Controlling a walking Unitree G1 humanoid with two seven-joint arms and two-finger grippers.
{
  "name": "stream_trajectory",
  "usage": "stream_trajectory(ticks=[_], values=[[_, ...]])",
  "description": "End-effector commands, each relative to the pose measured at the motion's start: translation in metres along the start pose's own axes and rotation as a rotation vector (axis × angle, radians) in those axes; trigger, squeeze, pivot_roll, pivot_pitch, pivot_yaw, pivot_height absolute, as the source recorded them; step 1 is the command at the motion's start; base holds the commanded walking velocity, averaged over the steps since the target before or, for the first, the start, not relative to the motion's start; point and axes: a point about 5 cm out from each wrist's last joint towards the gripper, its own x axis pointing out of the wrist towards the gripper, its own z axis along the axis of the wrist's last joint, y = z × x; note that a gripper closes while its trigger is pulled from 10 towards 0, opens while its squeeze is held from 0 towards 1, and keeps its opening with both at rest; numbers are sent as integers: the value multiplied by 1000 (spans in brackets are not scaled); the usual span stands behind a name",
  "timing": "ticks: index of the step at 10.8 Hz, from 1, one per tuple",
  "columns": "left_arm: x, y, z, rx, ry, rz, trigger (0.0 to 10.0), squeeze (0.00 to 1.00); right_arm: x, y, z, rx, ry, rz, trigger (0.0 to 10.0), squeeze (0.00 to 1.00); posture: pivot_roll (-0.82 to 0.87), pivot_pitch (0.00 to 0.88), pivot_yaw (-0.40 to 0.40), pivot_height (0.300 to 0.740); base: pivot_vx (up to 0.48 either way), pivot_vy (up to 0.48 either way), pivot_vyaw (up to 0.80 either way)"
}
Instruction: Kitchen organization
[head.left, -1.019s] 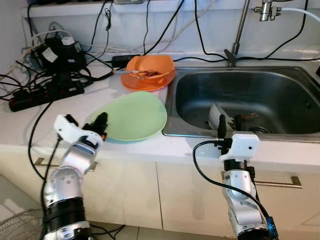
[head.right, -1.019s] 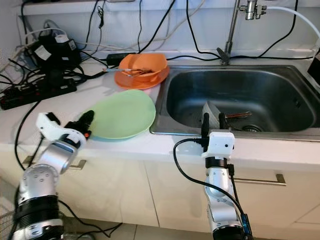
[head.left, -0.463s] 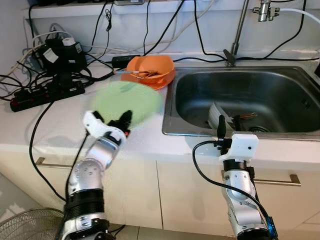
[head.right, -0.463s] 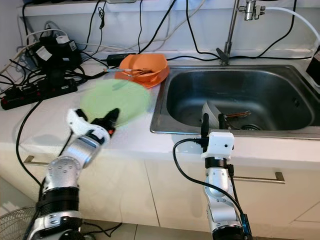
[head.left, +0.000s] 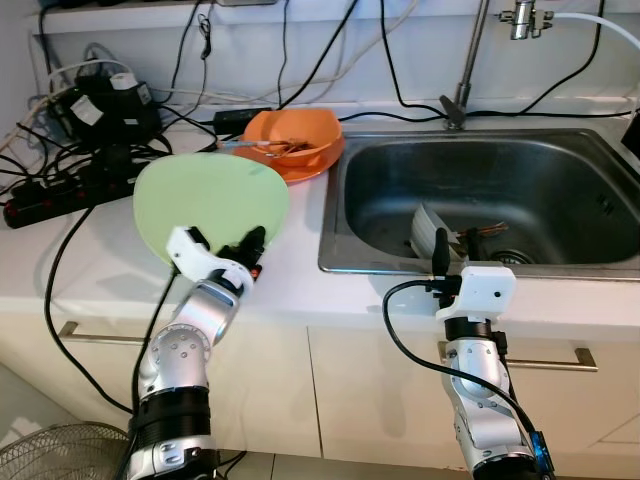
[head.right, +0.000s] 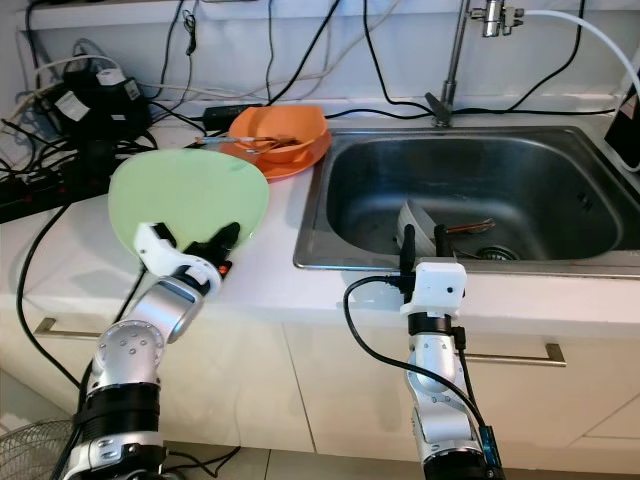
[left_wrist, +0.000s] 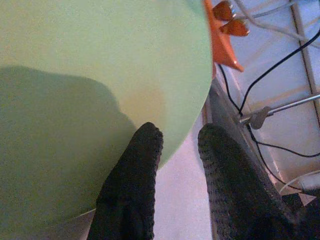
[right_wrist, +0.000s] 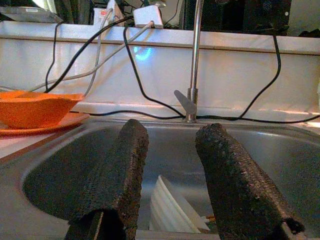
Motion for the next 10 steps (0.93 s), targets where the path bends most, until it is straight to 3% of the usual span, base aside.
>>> stream_trajectory(ticks=[1,6,7,9,10], values=[[-3,7,-1,27,-2,33,10000,0,2,1,-2,-5,18,5,10000,0,23,14,100,740,0,0,0],[-22,-24,27,76,-144,-117,10000,0,5,-1,-3,-9,15,5,10000,0,36,11,96,740,0,0,0],[-33,-26,47,126,-225,-142,10000,0,5,-1,-3,-9,15,5,10000,0,38,12,95,740,0,0,0],[-47,-12,73,212,-300,-111,10000,0,5,-1,-4,-9,20,9,10000,0,54,11,93,740,0,0,0],[-56,5,81,252,-316,-39,10000,0,5,0,-4,-7,20,13,10000,0,60,11,94,740,0,0,0]])
